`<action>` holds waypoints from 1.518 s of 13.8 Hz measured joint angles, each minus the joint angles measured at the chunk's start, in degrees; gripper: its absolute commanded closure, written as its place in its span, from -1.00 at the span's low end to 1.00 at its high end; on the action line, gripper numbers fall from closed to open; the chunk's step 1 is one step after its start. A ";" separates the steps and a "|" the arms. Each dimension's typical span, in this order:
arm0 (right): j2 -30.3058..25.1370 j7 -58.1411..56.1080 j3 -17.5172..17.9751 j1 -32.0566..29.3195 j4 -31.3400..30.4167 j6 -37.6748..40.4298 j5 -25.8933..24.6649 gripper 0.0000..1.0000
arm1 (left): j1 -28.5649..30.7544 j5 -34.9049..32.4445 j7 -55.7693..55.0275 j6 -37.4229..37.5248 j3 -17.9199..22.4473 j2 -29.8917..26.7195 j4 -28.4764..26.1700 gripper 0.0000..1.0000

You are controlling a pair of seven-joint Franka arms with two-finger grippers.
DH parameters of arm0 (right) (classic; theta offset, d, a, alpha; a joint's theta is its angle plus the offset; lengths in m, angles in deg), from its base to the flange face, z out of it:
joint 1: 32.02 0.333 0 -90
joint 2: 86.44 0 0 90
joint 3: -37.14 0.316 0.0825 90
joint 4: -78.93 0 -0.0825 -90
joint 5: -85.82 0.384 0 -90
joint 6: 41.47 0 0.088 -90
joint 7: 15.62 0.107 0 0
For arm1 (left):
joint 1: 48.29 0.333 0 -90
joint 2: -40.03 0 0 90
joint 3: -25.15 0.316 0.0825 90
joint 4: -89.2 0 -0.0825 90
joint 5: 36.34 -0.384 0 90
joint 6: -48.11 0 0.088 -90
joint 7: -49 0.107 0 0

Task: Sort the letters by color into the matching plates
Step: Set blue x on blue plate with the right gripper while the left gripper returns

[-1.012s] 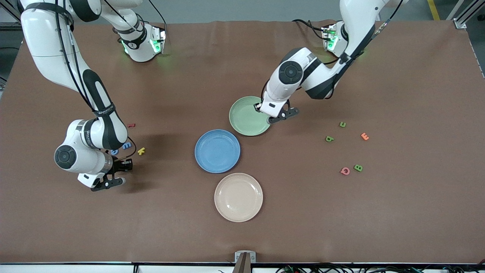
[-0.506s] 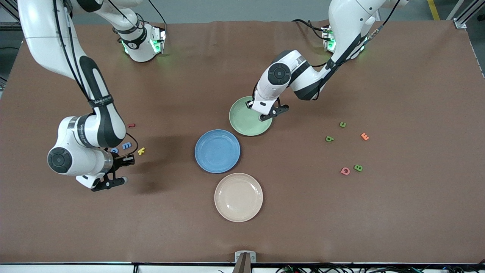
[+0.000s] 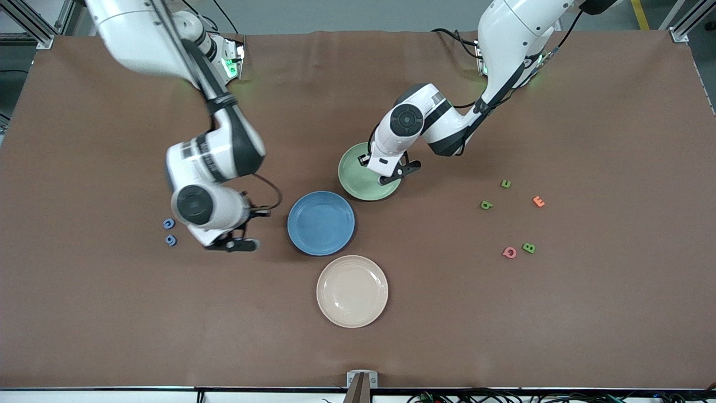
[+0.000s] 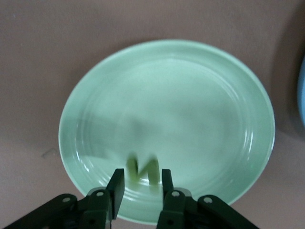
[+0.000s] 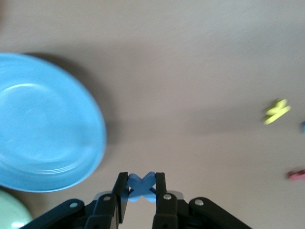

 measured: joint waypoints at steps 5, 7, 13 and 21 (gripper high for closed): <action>2.27 9.41 -0.03 5.47 -0.83 -8.13 2.10 0.72 | 1.45 -2.89 0.00 -0.09 2.33 -0.98 1.86 -0.98; 4.06 12.18 -0.03 7.22 -0.86 -11.59 2.39 0.72 | 4.65 -8.42 0.00 -0.04 3.06 -2.59 2.18 -0.98; 7.40 14.38 -0.24 8.87 -0.86 -17.12 3.61 0.72 | 18.43 -19.24 2.32 0.07 3.25 -4.31 2.11 -0.97; 7.70 14.38 -0.20 9.42 -0.86 -17.14 4.36 0.66 | 22.56 -19.47 -14.26 0.38 3.54 -4.15 -1.49 -0.98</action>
